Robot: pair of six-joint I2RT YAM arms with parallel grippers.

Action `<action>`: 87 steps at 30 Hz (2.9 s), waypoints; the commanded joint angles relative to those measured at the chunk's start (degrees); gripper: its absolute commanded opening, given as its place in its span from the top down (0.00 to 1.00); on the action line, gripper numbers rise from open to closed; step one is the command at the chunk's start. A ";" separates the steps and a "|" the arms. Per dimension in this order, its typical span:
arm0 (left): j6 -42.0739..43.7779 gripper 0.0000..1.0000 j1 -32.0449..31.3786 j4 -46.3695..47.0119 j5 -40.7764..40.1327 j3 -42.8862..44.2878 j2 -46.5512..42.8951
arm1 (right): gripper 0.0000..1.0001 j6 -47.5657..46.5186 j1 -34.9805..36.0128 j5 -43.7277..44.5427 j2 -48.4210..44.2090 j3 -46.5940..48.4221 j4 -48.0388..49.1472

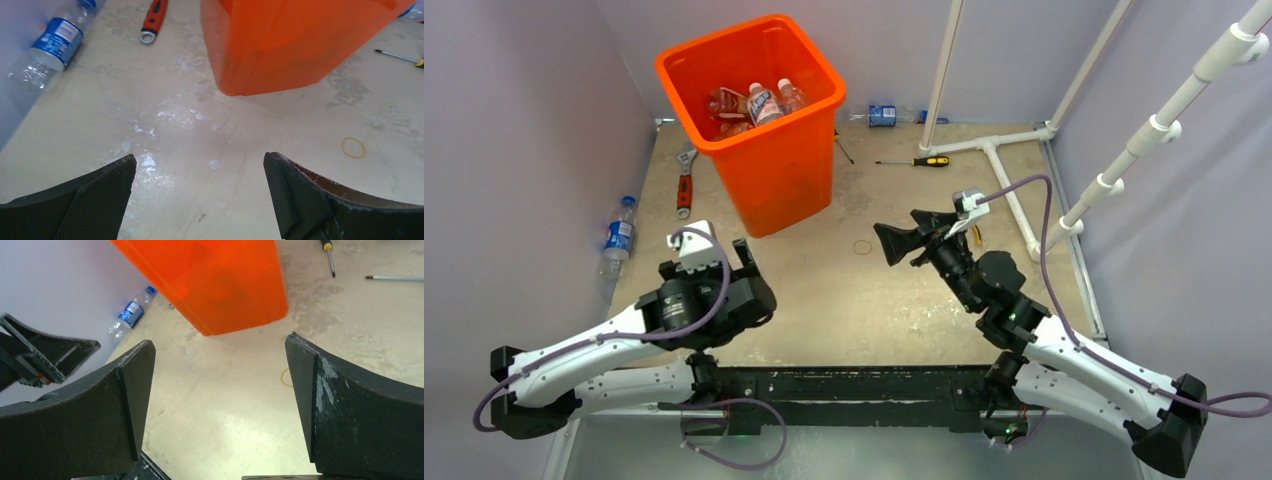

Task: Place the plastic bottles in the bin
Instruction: Pick up the plastic bottle from the corner of the board.

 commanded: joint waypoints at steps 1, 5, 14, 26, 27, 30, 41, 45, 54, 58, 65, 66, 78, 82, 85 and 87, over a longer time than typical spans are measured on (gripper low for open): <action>12.76 0.01 4.53 5.52 -0.47 4.34 7.29 | 0.01 2.26 -0.03 0.91 -1.16 -4.47 1.71; 29.22 0.01 13.77 19.51 2.72 6.54 10.99 | 0.01 2.54 -0.03 1.50 -3.73 -6.71 -0.35; 46.20 0.03 49.96 42.33 32.35 -0.88 8.48 | 0.01 3.44 -0.21 7.77 -6.69 -10.84 -3.30; 41.30 0.01 70.08 40.70 38.49 -2.95 10.69 | 0.01 7.15 -0.21 2.09 -2.26 -14.53 1.62; 39.15 0.01 72.44 40.85 39.51 -2.62 12.27 | 0.01 7.36 -0.21 1.48 -2.43 -14.18 0.69; 31.00 0.01 76.74 40.84 40.02 -1.41 15.94 | 0.01 7.98 -0.21 -0.80 -4.41 -14.23 -1.41; 20.41 0.01 77.30 46.99 23.86 4.40 31.34 | 0.01 10.04 -0.21 -6.35 -10.02 -18.84 -0.97; 27.51 0.01 78.54 52.23 20.92 8.07 37.02 | 0.01 10.25 -0.21 -7.41 -10.81 -20.03 -0.38; 44.50 0.01 80.98 69.51 20.19 11.59 49.06 | 0.01 10.80 -0.21 -11.47 -8.67 -20.72 1.14; 47.92 0.01 82.28 77.46 22.39 11.08 52.95 | 0.01 11.28 -0.21 -12.44 -7.59 -21.36 2.56; 51.98 0.01 82.37 85.46 23.04 9.76 56.72 | 0.01 11.05 -0.21 -12.05 -7.51 -21.39 2.79; 52.90 0.01 82.61 86.03 23.02 9.77 57.17 | 0.01 11.04 -0.21 -11.93 -7.54 -21.45 2.59; 54.93 0.01 87.09 85.85 24.21 8.06 61.64 | 0.01 10.70 -0.21 -11.38 -7.96 -21.25 1.70; 55.38 0.01 87.65 86.29 24.22 7.28 62.02 | 0.01 10.56 -0.21 -11.11 -8.12 -21.11 1.67; 55.37 0.01 88.03 85.91 25.87 7.30 62.57 | 0.01 10.59 -0.21 -10.97 -7.93 -21.27 1.91; 55.00 0.01 88.10 84.10 27.62 8.33 63.29 | 0.01 10.60 -0.21 -11.02 -7.91 -21.29 2.06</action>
